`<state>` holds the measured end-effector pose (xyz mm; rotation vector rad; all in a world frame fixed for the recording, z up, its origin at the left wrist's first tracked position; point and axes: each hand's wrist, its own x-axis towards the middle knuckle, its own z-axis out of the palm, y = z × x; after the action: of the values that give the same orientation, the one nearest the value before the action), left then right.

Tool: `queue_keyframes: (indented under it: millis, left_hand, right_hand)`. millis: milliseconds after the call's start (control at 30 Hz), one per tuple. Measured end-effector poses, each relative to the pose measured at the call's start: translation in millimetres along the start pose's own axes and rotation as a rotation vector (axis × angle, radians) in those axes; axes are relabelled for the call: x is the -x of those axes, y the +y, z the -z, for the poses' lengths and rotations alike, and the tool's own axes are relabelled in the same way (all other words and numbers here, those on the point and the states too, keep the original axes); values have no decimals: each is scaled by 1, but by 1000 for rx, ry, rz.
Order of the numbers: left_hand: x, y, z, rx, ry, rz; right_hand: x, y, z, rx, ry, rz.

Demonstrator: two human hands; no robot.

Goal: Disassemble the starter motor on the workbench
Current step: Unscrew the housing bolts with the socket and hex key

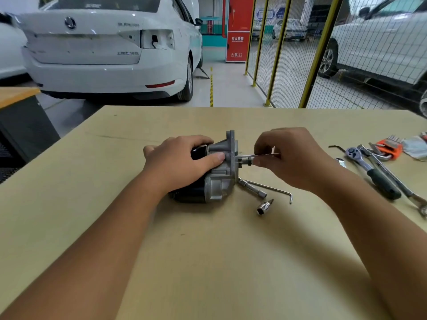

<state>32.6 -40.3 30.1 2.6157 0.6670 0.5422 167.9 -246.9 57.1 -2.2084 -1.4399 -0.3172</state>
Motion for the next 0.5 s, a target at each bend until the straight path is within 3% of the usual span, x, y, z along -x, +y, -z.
queue_keyframes:
  millis: [267, 500]
  left_hand:
    - [-1, 2, 1, 23, -14, 37]
    - [-2, 1, 4, 55, -42, 30]
  right_hand:
    - [-5, 4, 5, 15, -92, 68]
    - [-3, 4, 1, -6, -52, 39]
